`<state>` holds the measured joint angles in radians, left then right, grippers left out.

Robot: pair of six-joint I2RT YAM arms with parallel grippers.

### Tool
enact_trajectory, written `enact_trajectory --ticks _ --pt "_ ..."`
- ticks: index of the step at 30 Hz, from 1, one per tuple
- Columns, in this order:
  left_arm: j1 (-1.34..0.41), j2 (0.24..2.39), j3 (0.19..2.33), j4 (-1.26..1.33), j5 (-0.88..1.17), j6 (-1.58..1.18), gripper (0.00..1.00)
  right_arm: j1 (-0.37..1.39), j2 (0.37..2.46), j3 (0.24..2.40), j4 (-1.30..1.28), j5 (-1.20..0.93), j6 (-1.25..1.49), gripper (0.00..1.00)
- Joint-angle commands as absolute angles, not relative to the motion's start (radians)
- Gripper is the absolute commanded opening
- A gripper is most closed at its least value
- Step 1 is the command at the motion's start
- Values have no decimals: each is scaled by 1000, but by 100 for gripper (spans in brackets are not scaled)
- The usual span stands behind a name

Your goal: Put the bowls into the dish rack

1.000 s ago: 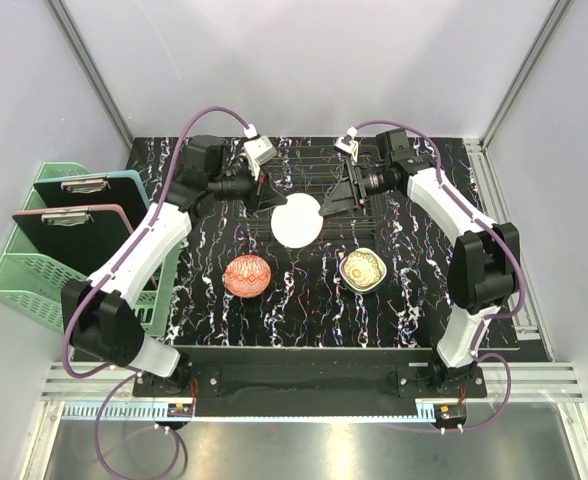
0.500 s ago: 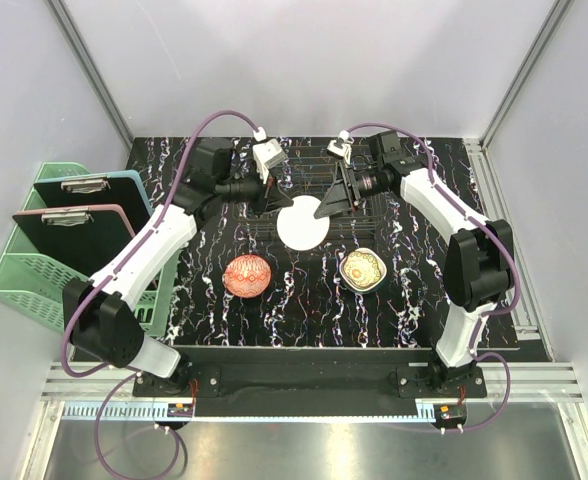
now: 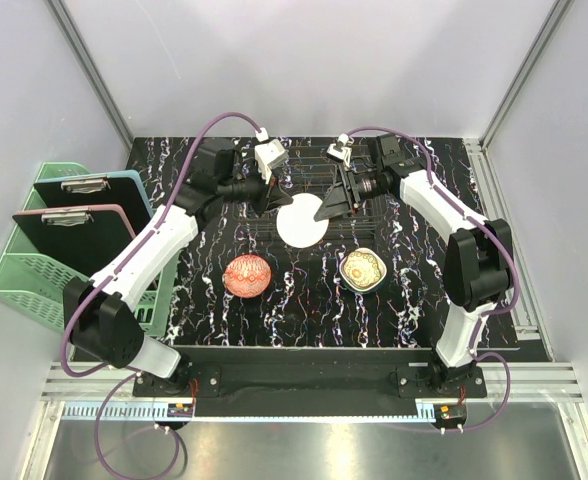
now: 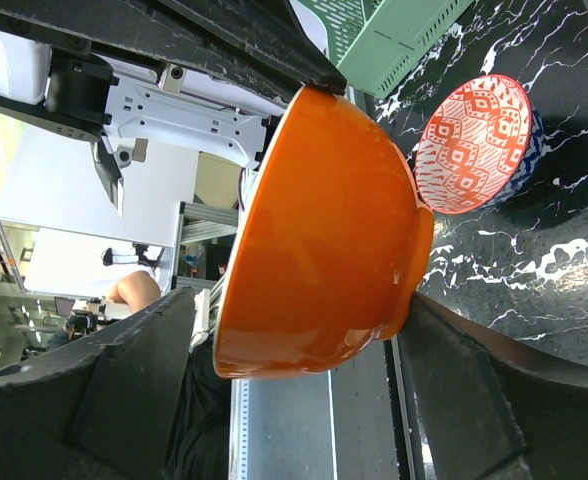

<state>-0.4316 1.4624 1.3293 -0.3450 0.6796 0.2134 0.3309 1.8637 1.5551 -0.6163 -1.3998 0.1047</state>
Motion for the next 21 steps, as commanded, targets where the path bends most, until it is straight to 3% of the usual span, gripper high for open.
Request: enact_trajectory --ticks 1,10,17,21 --pt "-436 1433 1371 -272 657 229 0 342 1862 1552 -603 -1451 120 85" --pt "-440 1428 1355 -262 657 224 0 344 1882 1571 -595 -1512 121 68" --pt "-445 1419 1350 -258 650 216 0 348 1916 1597 -592 -1545 136 66" --pt "-446 1408 1341 -258 643 216 0 348 1930 1606 -591 -1563 140 48"
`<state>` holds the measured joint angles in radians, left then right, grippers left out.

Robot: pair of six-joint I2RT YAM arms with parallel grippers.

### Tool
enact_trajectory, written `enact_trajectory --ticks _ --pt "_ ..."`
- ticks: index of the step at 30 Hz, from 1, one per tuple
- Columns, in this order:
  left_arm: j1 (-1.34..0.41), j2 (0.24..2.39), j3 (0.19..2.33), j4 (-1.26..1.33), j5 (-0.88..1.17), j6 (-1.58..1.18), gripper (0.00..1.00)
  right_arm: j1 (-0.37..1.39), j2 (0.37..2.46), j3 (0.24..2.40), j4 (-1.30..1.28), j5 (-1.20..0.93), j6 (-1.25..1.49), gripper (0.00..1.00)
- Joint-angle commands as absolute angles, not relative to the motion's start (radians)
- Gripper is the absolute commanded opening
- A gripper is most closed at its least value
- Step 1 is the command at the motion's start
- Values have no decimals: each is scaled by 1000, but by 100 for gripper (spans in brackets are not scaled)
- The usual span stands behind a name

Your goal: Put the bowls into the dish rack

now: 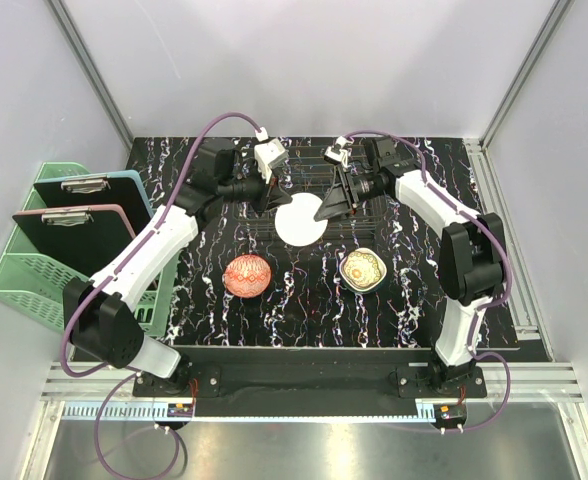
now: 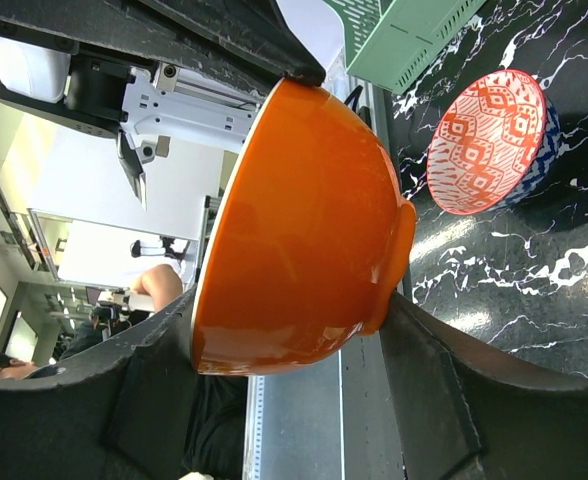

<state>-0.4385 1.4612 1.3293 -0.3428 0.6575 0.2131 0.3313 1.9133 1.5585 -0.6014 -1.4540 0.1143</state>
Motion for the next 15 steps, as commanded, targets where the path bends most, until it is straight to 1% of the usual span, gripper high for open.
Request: enact_trajectory --ticks 1,2,5,6,8,9,10,13,14,15 --pt "-446 1407 1338 -259 641 218 0 348 1934 1608 -591 -1565 143 43" --pt "-448 1405 1335 -258 640 218 0 347 1936 1608 -586 -1565 141 38" --pt "-449 1397 1325 -258 632 225 10 350 1937 1608 -589 -1559 143 26" --pt "-449 1396 1322 -258 630 227 11 347 1937 1608 -591 -1557 141 19" --pt "-449 1396 1322 -258 629 229 14 348 1934 1606 -591 -1546 141 10" --pt "-449 1396 1322 -258 627 232 16 347 1936 1606 -591 -1537 143 2" --pt "-449 1396 1322 -258 627 232 20 348 1934 1606 -591 -1529 143 0" --pt "-449 1396 1325 -258 626 230 24 348 1937 1603 -591 -1520 143 0" --pt "-449 1394 1327 -258 627 227 28 348 1937 1603 -591 -1513 143 0" --pt "-449 1394 1327 -258 627 229 28 348 1939 1603 -591 -1508 143 0"
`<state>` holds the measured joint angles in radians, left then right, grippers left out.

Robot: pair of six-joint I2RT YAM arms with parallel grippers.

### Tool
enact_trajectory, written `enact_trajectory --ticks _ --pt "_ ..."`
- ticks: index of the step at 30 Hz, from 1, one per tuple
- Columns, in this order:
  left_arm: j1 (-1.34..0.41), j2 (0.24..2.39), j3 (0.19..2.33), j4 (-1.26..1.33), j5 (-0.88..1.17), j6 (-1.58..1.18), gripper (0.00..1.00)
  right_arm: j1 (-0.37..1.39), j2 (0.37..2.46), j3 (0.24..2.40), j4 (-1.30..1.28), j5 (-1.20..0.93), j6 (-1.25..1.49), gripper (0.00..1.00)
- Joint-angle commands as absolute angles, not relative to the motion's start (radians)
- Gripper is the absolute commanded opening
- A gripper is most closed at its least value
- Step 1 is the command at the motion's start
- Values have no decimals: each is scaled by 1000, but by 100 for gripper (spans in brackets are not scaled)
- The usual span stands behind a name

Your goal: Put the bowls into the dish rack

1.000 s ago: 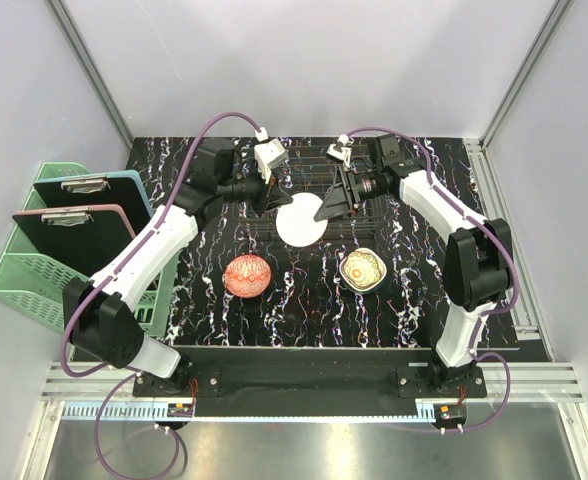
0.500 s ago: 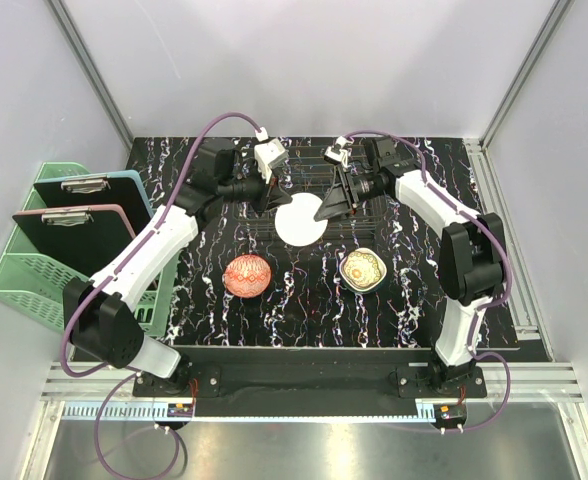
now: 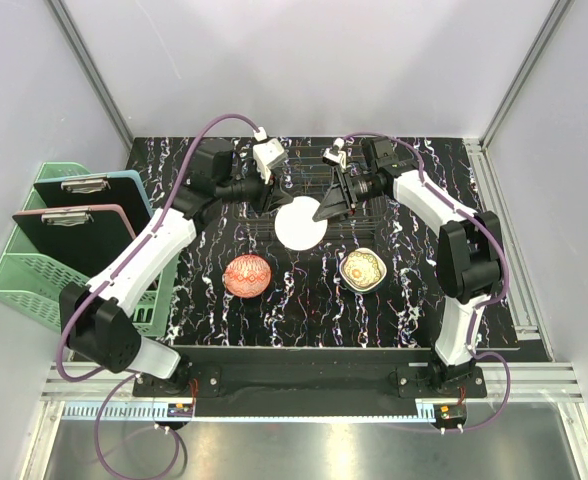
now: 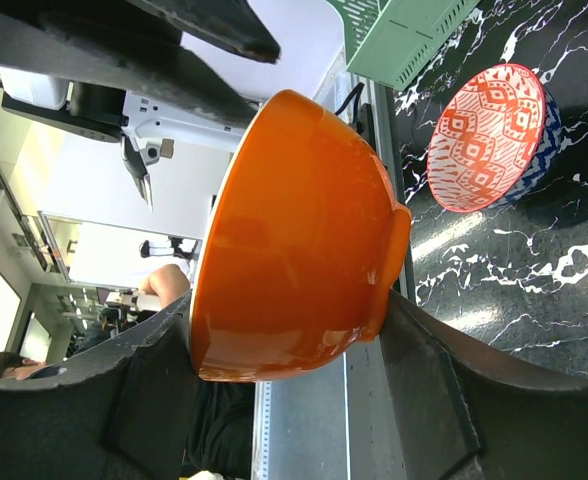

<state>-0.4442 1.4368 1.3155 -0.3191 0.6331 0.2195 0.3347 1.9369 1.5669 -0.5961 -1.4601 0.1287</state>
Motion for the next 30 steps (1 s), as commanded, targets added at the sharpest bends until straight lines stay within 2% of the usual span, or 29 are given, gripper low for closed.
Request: enact_trajectory --ticks 1,20,30 --pt "-449 1394 1327 -259 627 229 28 348 1937 1601 -591 -1505 141 0" --pt "-449 1374 1313 -290 548 249 27 348 1928 1591 -589 -1220 155 0" --pt "-335 1327 1250 -314 517 241 25 347 1904 1745 -699 -1045 82 0"
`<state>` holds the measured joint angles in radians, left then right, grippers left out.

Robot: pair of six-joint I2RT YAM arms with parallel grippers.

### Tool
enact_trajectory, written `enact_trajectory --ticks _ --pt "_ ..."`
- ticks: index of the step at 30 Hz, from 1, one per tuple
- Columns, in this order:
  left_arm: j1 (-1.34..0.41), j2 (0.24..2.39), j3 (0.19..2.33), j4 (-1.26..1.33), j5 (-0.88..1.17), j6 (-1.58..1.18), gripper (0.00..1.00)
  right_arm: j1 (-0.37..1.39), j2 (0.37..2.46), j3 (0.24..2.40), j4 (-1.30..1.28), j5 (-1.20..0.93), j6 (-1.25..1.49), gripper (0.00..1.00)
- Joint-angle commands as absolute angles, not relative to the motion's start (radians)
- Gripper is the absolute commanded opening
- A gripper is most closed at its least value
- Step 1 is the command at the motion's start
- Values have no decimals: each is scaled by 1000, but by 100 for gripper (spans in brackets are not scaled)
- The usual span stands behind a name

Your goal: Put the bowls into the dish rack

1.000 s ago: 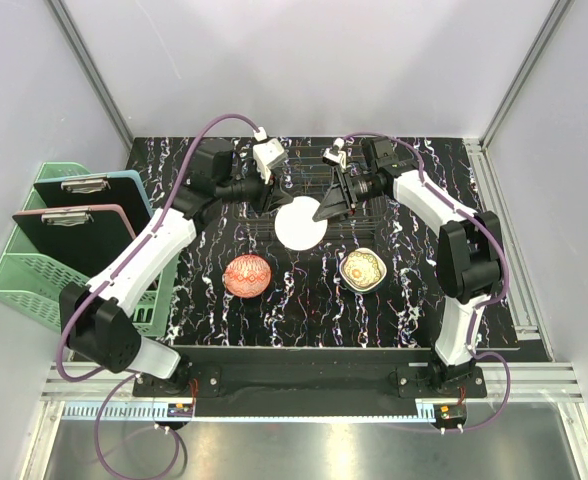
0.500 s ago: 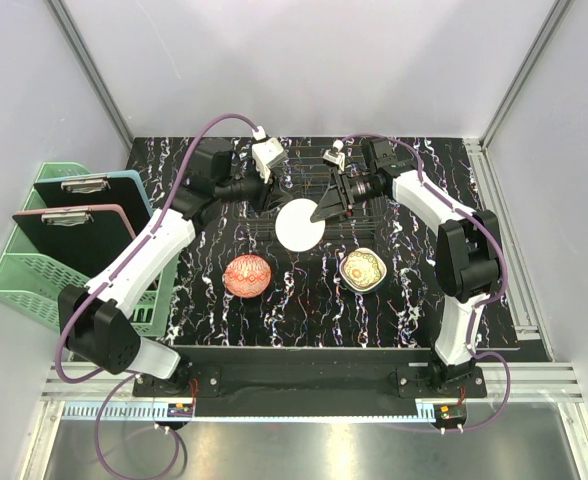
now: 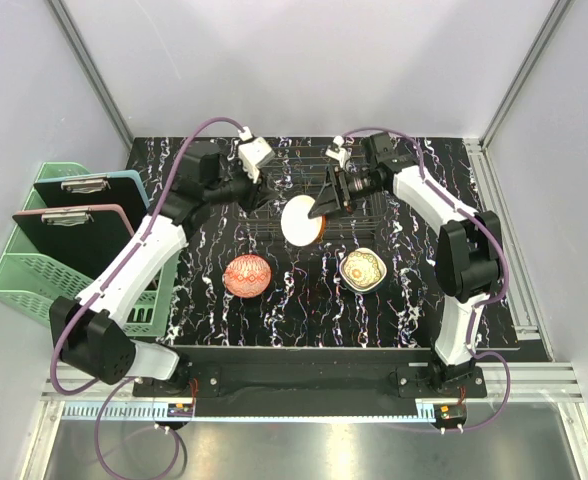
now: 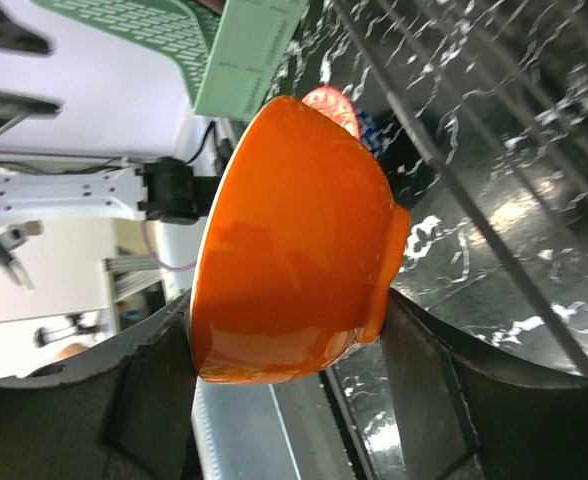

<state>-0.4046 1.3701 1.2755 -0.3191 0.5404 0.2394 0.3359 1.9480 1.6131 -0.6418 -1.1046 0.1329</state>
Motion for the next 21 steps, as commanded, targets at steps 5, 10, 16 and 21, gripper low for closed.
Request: enact_trajectory --ticks 5,10,16,21 --pt "-250 1302 1201 -324 538 256 24 348 1904 1866 -767 -951 22 0" --pt "-186 1295 1148 -353 528 285 24 348 1951 2029 -848 -743 -95 0" --pt "-130 1275 1098 -393 557 317 23 365 2025 2186 -880 -442 -299 0" --pt "-101 1267 1092 -468 615 380 23 391 2115 2287 -876 -281 -451 0"
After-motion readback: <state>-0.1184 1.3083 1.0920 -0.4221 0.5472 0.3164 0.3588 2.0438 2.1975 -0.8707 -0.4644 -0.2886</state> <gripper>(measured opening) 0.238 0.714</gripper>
